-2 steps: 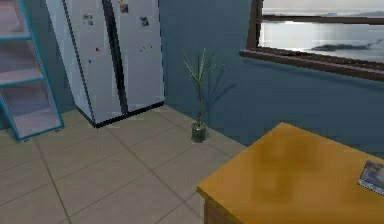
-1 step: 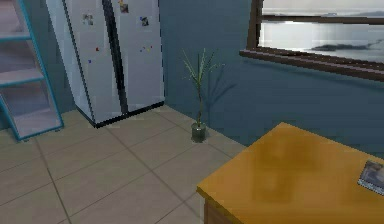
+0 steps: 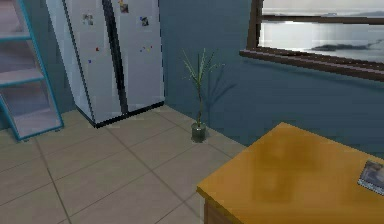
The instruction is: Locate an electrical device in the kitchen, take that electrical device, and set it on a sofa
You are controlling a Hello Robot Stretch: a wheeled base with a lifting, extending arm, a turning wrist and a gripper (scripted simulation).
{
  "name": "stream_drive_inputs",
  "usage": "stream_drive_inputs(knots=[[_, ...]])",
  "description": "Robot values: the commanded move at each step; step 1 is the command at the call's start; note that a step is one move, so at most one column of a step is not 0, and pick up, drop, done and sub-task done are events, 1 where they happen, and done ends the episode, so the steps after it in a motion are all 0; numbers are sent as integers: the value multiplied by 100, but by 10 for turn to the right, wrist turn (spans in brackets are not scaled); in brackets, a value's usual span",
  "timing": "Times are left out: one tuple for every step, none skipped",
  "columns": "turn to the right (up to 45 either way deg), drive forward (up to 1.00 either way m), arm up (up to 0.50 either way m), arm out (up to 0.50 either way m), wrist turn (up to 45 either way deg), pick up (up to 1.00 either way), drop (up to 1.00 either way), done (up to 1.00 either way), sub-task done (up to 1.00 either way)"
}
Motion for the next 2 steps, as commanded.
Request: stream_drive_inputs(knots=[[0, 0, 0, 0, 450, 0, 0, 0, 0], [0, 0, 0, 0, 30, 0, 0, 0, 0]])
